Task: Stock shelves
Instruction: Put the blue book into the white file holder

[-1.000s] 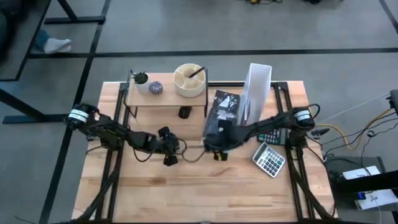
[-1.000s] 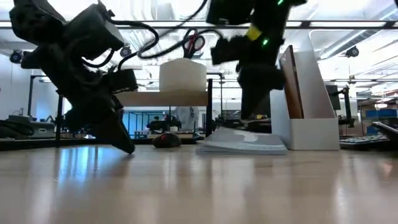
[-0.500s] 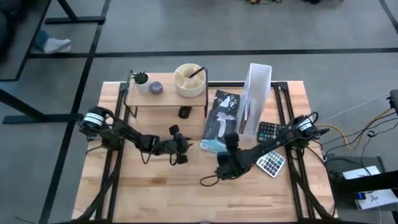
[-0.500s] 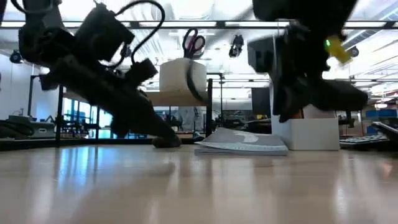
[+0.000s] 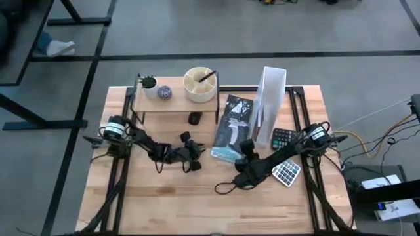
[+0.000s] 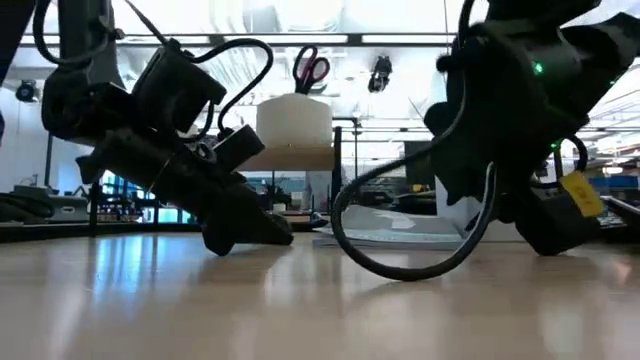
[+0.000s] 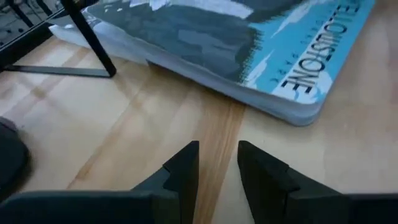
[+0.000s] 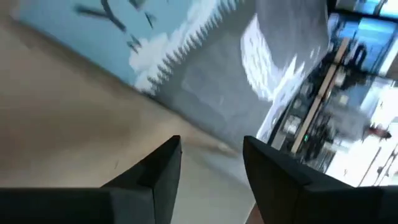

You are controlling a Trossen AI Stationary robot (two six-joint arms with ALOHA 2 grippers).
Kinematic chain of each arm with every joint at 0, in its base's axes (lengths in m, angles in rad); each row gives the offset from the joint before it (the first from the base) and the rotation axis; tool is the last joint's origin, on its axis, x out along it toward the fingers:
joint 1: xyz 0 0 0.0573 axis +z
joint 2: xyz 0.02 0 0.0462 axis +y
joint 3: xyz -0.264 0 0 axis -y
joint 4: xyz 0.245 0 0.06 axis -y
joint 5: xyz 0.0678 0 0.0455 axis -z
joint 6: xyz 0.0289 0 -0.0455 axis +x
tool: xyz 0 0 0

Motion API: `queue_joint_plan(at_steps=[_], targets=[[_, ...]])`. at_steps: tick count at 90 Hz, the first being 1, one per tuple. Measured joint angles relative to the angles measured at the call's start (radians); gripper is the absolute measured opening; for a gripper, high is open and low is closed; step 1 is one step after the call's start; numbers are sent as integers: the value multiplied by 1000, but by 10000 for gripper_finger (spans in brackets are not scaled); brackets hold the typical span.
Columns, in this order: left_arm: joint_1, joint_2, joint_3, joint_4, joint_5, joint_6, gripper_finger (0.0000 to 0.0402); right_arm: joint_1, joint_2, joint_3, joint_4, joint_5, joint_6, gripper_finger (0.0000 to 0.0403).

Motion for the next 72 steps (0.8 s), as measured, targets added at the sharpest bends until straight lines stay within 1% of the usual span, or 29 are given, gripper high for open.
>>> queue_joint_plan(at_steps=[6, 12, 23, 34, 41, 48, 54, 62, 69, 72], targets=[[0, 10, 1, 24, -1, 7, 98, -6, 1, 5, 50, -1, -88, 146], [0, 19, 2, 37, 15, 8, 98, -12, 3, 23, 67, -5, -137, 139], [1, 29, 10, 35, 34, 6, 98, -18, 1, 57, 69, -6, -146, 127], [1, 34, 15, 35, 41, 8, 98, -20, 0, 108, 154, -1, -111, 115], [1, 34, 16, 28, 41, 7, 98, -19, -8, 134, 128, 24, -110, 108], [1, 34, 16, 25, 42, 8, 98, -18, -8, 163, 143, 24, -122, 103], [1, 33, 17, 6, 42, 8, 98, -18, -15, 171, 121, 25, -136, 99], [0, 31, 17, -23, 42, 10, 98, -14, -17, 177, 55, 23, -133, 94], [0, 31, 17, -35, 43, 10, 98, -13, -18, 170, -34, 18, -94, 94], [0, 31, 17, -35, 43, 10, 98, -14, -19, 164, -46, 7, -74, 95]])
